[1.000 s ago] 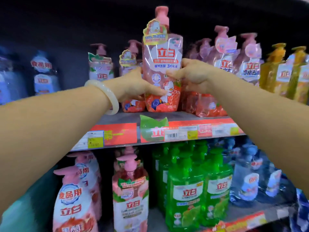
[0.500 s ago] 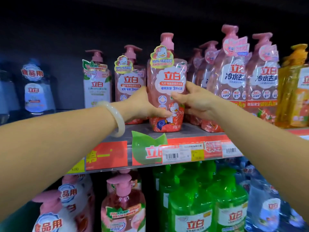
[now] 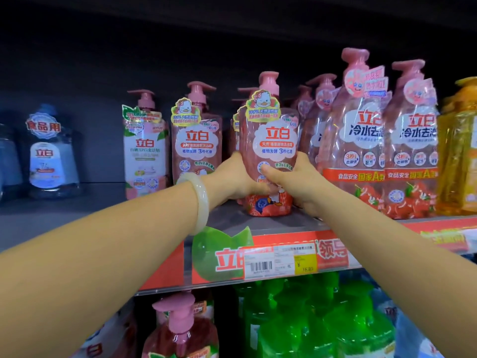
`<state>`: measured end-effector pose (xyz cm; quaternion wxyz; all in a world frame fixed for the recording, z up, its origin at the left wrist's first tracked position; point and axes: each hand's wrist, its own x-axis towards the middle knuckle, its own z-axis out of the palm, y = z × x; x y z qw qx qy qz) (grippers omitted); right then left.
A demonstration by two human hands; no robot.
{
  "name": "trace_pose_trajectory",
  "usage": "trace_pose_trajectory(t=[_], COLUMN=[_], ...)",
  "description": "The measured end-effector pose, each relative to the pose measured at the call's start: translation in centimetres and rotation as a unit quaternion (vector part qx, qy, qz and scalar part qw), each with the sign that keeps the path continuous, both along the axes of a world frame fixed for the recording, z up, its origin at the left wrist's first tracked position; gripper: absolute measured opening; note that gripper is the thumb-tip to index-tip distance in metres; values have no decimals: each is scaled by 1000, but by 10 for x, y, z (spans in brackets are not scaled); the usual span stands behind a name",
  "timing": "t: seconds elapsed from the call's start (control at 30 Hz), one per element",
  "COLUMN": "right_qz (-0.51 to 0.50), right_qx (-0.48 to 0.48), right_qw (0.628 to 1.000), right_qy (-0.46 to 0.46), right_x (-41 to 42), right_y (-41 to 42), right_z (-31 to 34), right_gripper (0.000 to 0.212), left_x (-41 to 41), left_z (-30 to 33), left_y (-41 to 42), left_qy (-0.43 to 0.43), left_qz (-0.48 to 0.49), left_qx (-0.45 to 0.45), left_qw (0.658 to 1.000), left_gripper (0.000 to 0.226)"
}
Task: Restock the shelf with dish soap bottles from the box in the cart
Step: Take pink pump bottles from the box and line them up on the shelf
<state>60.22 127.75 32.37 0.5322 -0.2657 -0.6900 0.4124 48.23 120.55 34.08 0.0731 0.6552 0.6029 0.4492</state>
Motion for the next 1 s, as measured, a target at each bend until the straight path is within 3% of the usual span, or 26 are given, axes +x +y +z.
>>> trace_pose_trajectory(t=[0.13,0.53,0.73,0.8,0.93,1.0], right_qz=[4,7,-5,-28,-77,-86], right_qx=[-31,-34,-37,-14,-1,8], right_qw=[1000,999,999,998,989,986], right_qy=[-3,17,-15,-56,-124,-143], right_x=[0,1,5,6,12,13], right_y=[4,4,11,6,-24,-26], right_z=[3,-3,-1,2,6,3], right_gripper=[66,71,108,105,73,72], left_x=[1,-3,-5,-5,0,3], left_z=[-1,-1,0,1,1,-1], left_y=[11,11,0,-6,-15,-16], left_qy=[13,19,37,63,106,117], left_qz=[36,41,43,58,78,91], left_qx=[-19,-24,-64,-72,-74,-69], left_qw=[999,999,996,994,989,987], left_gripper=[104,104,92,88,74,69])
